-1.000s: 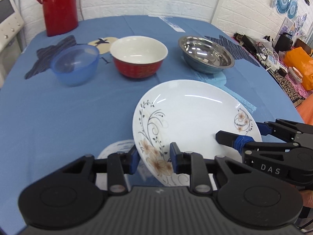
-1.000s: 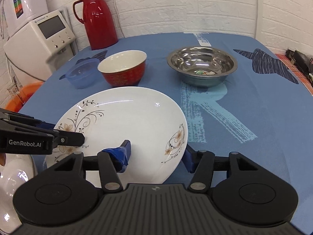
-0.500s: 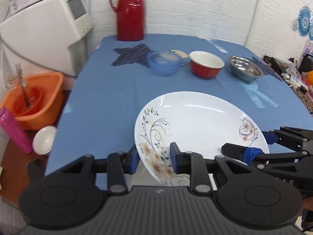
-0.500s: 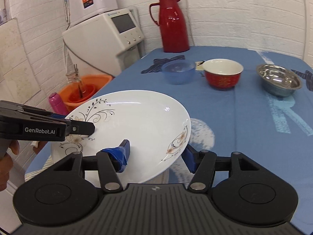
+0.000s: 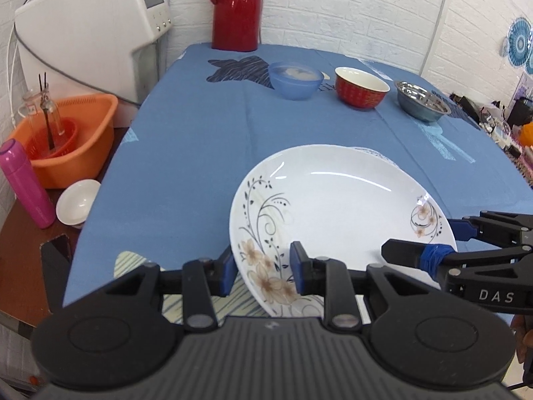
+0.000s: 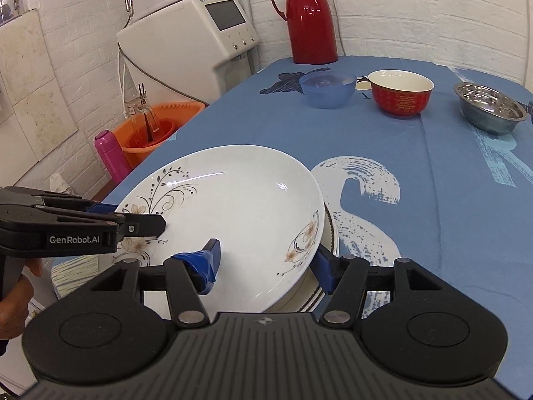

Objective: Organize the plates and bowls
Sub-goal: 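Carry the floral plate with the left gripper onto the plain plate stack, then open the left gripper to release the floral plate on the stack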

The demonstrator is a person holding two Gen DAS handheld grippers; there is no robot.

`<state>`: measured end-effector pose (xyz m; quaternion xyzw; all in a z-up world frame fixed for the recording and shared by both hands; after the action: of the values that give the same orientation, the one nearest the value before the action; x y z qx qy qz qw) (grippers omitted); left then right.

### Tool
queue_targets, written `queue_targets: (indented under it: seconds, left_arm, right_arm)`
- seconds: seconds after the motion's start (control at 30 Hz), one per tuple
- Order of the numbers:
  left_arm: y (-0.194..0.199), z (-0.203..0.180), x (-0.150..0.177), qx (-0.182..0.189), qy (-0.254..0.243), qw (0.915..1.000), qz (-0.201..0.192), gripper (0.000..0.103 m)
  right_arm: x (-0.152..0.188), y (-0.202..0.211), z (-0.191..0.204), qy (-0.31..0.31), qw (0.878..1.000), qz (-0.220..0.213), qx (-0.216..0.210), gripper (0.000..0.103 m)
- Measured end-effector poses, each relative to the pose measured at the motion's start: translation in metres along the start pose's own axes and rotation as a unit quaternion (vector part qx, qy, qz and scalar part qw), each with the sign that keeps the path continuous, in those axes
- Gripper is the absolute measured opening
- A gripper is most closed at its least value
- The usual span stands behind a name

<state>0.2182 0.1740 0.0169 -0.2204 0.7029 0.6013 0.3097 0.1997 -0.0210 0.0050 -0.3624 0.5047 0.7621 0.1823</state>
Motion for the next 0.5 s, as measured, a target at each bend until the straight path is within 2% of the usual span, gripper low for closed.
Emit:
queue_targets:
  seconds: [0.07, 0.2, 0.3, 0.5]
  left_arm:
    - [0.002, 0.0, 0.001, 0.006, -0.001, 1.0, 0.002, 0.034]
    - [0.013, -0.007, 0.001, 0.003, -0.021, 0.9995, -0.025, 0.048]
    - [0.019, -0.012, -0.005, -0.016, -0.038, 0.9983, -0.042, 0.049]
    - [0.028, -0.013, -0.018, -0.026, -0.042, 0.997, -0.06, 0.053]
  right_arm:
    - [0.0, 0.002, 0.003, 0.002, 1.0, 0.0, 0.004, 0.045]
    - [0.001, 0.007, -0.001, -0.004, 1.0, -0.004, 0.003, 0.046]
    - [0.001, 0.009, -0.001, -0.005, 1.0, -0.003, 0.003, 0.046]
    - [0.003, 0.017, 0.002, 0.032, 0.999, 0.024, -0.015, 0.045]
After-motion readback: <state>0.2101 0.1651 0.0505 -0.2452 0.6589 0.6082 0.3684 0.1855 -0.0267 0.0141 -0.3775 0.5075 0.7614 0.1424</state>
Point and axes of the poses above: each gripper's, at about its wrist camera, not at the fingertips, and y roughly against the way its jaws point, z to its left, x to its underside, the point moved 2 cm from there along -y, roughly the way its jaws point, and after that the axes turned 3 degrees about -y, right-handed, at the moved point
